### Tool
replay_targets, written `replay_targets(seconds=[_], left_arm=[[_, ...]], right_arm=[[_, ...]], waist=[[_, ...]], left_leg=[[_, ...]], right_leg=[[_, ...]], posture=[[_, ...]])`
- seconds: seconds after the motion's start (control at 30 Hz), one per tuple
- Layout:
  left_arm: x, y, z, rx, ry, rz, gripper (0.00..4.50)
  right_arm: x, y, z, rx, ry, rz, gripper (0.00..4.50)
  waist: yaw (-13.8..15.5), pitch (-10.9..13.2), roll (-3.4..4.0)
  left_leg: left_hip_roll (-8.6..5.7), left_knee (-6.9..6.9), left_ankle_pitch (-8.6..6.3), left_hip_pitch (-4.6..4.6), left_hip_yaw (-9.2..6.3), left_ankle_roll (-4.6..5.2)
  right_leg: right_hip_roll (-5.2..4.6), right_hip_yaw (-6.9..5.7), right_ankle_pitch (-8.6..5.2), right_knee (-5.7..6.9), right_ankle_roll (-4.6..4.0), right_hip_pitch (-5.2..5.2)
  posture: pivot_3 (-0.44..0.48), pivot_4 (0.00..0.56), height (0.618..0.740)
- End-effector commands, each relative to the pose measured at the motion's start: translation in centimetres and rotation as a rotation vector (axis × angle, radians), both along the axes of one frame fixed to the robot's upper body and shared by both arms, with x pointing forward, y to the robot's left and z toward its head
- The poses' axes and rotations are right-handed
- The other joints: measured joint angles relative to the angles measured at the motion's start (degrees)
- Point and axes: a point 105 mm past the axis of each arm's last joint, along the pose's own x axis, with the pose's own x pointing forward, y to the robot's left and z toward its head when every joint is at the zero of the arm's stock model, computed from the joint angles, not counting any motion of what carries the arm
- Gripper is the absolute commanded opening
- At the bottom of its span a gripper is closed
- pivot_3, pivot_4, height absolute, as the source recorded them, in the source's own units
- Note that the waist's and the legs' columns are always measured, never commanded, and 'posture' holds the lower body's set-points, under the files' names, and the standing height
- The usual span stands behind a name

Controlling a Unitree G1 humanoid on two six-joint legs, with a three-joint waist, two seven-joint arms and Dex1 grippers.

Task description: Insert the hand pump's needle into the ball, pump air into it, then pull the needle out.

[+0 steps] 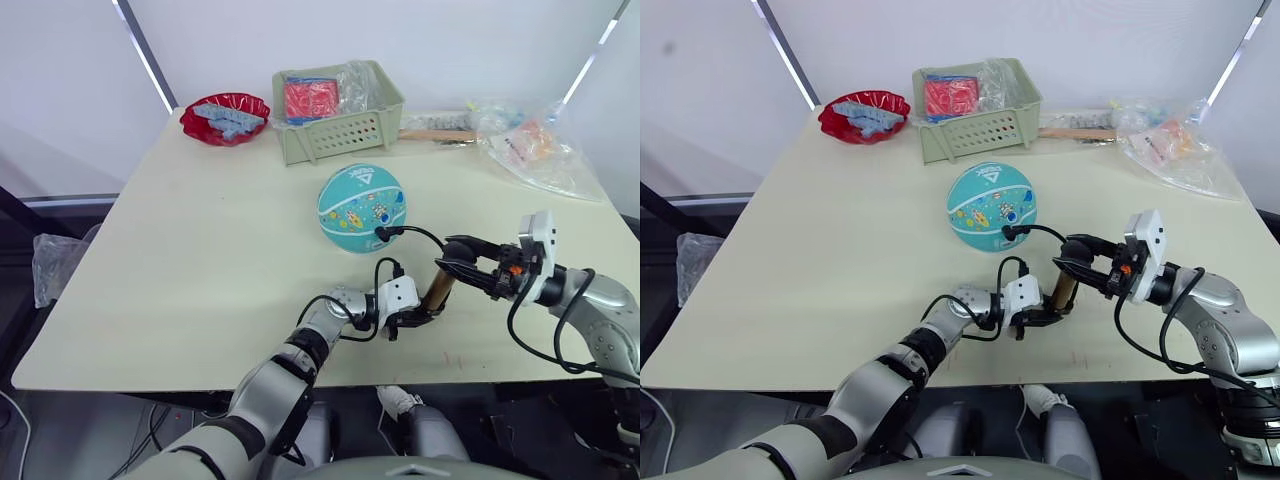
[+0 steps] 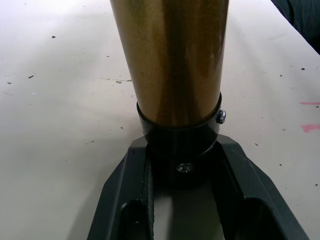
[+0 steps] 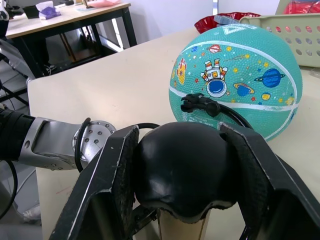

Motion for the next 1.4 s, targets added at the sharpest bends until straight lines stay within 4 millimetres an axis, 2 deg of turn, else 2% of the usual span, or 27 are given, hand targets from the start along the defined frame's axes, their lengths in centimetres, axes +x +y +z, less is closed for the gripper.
replay_targets(seconds=[0.03,0.17,0.47,0.7,0.83,0.97,1.03,1.1,1.23,1.4], left_arm=[[-3.3,2.7,-5.4,0.188,0.159,-0.033,1.12],[-3.3,2.7,-5.4,0.188,0.16,-0.036,1.12],[-3.3,2.7,-5.4,0.188,0.16,-0.037,1.12],[-3.4,2.7,-5.4,0.189,0.161,-0.038,1.12],[-3.4,2.7,-5.5,0.19,0.161,-0.039,1.12],[-3.4,2.7,-5.4,0.189,0.16,-0.04,1.12],[-3.3,2.6,-5.4,0.189,0.159,-0.04,1.12],[-3.3,2.6,-5.4,0.188,0.158,-0.039,1.12],[-3.3,2.6,-5.4,0.191,0.158,-0.04,1.12],[-3.3,2.7,-5.4,0.192,0.158,-0.036,1.12]], right_arm=[[0.4,-0.1,1.5,0.016,-0.038,-0.009,2.07],[0.8,-0.9,5.2,0.045,-0.121,-0.01,2.07],[0.4,-2.7,11.5,0.041,-0.221,0.003,2.07],[-0.4,-3.7,15.6,0.053,-0.281,0.01,2.07],[-0.7,-3.9,16.9,0.052,-0.297,0.01,2.07],[-0.8,-3.8,16.6,0.044,-0.282,0.015,2.07],[-0.7,-3.8,15.8,0.023,-0.259,0.012,2.07],[-0.4,-3.7,14.6,0.008,-0.223,0.005,2.07],[0.2,-3.3,10.5,-0.025,-0.077,-0.001,2.07],[0.5,-3.0,7.2,0.009,0.018,-0.015,2.07]], waist=[[0.0,0.0,0.01],[0.0,0.1,0.12],[0.2,0.5,0.27],[0.2,0.6,0.31],[0.3,0.6,0.3],[0.2,0.6,0.28],[0.2,0.6,0.28],[0.3,0.6,0.28],[0.2,0.5,0.11],[0.2,0.4,0.06]], left_leg=[[0.0,0.0,0.0,0.0,0.0,0.0],[0.0,0.01,0.0,-0.01,0.01,0.0],[-0.01,0.05,0.01,-0.08,0.03,0.01],[-0.02,0.06,0.01,-0.11,0.03,0.02],[-0.02,0.06,0.01,-0.11,0.03,0.01],[-0.02,0.06,0.01,-0.12,0.03,0.01],[-0.02,0.06,0.01,-0.12,0.03,0.01],[-0.02,0.06,0.01,-0.12,0.03,0.01],[-0.01,0.05,0.01,-0.09,0.02,0.01],[0.0,0.04,0.01,-0.06,0.01,0.01]], right_leg=[[0.01,0.0,0.0,0.0,0.0,0.0],[0.01,0.0,0.0,0.01,0.0,0.0],[0.04,0.0,0.0,0.04,0.01,0.0],[0.03,0.0,0.0,0.04,0.01,0.0],[0.02,-0.01,0.0,0.03,0.01,0.0],[0.0,0.0,0.0,0.03,0.01,0.0],[-0.02,0.02,0.0,0.03,0.01,0.0],[-0.02,0.02,0.0,0.03,0.01,0.0],[-0.03,0.02,0.0,0.03,0.0,0.0],[-0.05,0.03,0.0,0.03,0.0,0.0]], posture=[[0.0,0.15,0.738],[0.0,0.15,0.738],[0.0,0.15,0.738],[0.0,0.15,0.738],[0.0,0.15,0.738],[0.0,0.15,0.738],[0.0,0.15,0.738],[0.0,0.15,0.738],[0.0,0.15,0.738],[0.0,0.15,0.738]])
